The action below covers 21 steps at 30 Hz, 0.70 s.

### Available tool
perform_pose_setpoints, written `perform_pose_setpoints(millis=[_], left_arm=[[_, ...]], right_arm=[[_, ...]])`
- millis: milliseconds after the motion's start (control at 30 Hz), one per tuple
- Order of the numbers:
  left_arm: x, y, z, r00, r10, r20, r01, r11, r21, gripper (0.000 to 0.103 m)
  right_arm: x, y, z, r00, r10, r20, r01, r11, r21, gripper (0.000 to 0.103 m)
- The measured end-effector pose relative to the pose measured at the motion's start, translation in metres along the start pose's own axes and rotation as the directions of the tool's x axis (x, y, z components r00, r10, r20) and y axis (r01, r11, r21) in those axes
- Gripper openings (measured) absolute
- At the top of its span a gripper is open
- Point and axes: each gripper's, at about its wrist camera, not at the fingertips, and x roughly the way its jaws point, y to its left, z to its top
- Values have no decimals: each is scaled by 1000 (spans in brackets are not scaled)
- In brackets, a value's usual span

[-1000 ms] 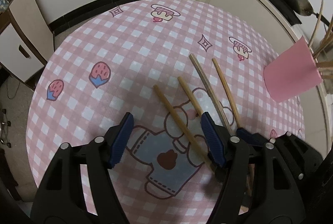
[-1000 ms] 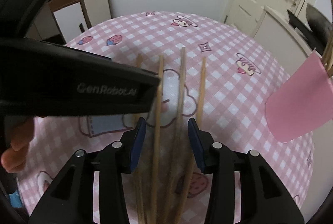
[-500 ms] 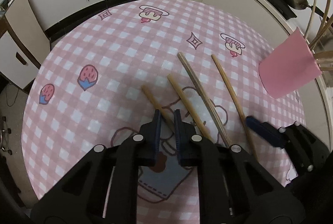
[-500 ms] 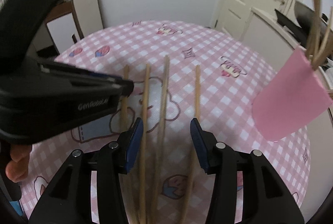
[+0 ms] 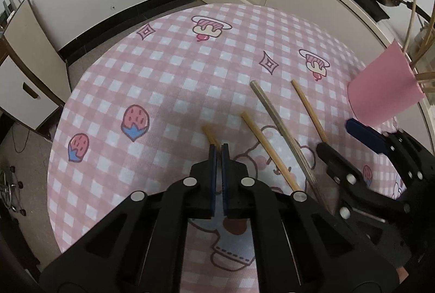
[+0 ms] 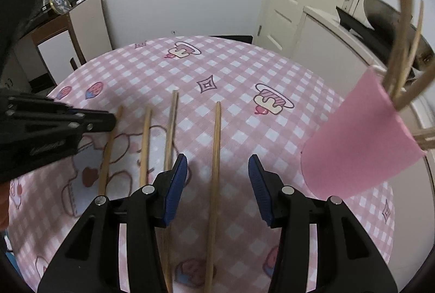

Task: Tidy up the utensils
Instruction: 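Close the left and right tools each on a chopstick from the pile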

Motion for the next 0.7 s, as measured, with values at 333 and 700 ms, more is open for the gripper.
perform_pose_setpoints(millis=[333, 700], left_arm=[[2, -3, -5, 994, -82, -73, 75, 994, -85, 35], [4, -23, -10, 997, 83, 0, -83, 996, 28, 23]], right_arm=[[14, -7, 4, 999, 13, -53, -12, 1000, 16, 40], [16, -7, 6, 997, 29, -67, -30, 999, -15, 33]])
